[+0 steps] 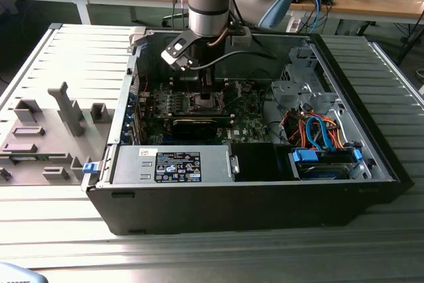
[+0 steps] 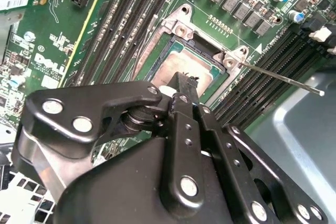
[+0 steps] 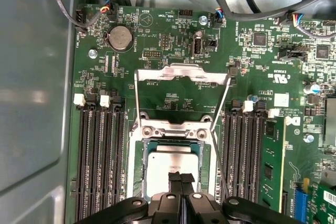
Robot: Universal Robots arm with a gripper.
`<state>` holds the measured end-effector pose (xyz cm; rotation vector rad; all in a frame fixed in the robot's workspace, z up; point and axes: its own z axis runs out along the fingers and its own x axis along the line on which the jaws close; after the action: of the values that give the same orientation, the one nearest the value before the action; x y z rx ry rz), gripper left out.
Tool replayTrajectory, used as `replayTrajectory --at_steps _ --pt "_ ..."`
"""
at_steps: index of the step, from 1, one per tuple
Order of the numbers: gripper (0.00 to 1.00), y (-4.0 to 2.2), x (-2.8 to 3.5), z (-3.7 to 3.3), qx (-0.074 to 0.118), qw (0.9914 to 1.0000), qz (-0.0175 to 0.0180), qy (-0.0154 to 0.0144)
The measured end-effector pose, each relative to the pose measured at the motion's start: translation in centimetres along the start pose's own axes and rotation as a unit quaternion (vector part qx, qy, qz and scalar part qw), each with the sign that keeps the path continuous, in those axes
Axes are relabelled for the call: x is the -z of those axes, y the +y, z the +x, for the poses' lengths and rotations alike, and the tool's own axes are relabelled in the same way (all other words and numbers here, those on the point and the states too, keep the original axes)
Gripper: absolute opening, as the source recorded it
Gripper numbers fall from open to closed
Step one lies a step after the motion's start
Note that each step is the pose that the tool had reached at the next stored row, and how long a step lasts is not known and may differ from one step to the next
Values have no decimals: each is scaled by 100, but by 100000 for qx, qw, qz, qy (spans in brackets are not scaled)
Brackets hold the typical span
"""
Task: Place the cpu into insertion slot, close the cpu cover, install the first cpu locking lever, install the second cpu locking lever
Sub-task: 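Place the cpu into insertion slot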
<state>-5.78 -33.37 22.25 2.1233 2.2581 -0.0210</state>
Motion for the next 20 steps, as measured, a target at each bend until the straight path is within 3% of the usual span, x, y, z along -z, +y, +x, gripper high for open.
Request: replayTrajectory --at_steps 20 --pt "11 5 212 -8 0 100000 13 0"
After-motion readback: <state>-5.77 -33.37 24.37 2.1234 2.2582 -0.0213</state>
